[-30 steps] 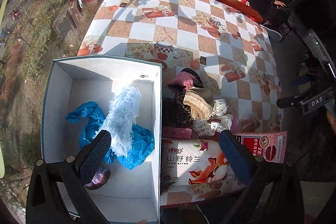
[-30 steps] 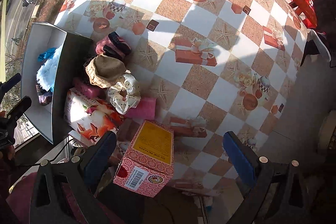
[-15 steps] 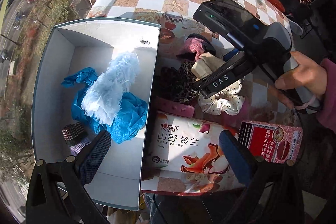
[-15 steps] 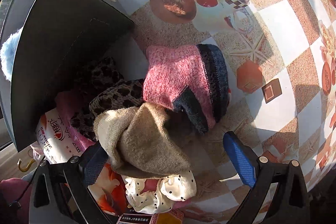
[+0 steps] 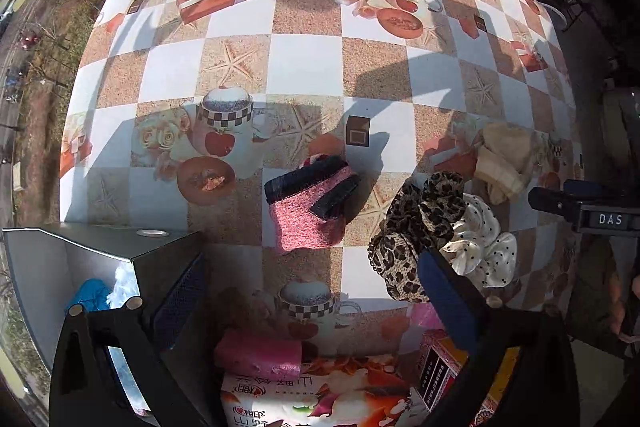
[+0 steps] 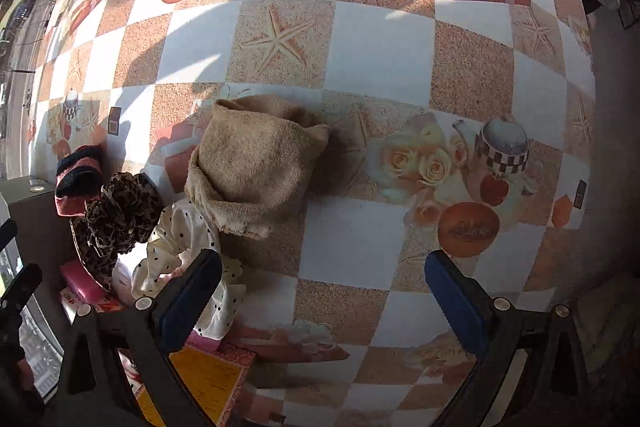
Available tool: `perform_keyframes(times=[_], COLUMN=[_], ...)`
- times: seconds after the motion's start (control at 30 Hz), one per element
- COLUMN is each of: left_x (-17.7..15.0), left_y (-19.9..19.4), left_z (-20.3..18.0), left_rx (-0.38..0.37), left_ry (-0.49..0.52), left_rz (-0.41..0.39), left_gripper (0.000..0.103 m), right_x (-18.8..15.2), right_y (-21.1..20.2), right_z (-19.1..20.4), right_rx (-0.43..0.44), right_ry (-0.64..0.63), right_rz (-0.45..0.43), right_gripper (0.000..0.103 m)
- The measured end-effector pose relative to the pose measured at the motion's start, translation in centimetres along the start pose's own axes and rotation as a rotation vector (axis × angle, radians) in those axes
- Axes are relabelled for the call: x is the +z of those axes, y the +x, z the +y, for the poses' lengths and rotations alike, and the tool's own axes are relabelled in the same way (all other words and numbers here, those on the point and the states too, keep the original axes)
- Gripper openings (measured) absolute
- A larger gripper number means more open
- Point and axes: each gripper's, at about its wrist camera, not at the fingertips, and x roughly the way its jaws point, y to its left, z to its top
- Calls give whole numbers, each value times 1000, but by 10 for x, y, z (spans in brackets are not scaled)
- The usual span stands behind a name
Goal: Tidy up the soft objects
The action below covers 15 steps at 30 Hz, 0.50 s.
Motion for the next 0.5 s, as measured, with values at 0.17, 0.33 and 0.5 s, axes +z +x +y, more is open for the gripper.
perform_keyframes(times=[0.17, 0.33, 0.5], left_x=[30, 37, 34], left_y=[36, 72, 80], left_z=[-1, 6, 10], left_rx=[26, 83, 74], left_ry=[-42, -80, -81], left_rz=[66, 140, 168], left_gripper=[103, 103, 103], right_x=[21, 37, 39], right_y=[9, 48, 48], right_z=[13, 26, 34], right_rx=[38, -54, -92], right_ry=[31, 13, 10], right_rz=[-45, -5, -27], right_gripper=[102, 103, 103])
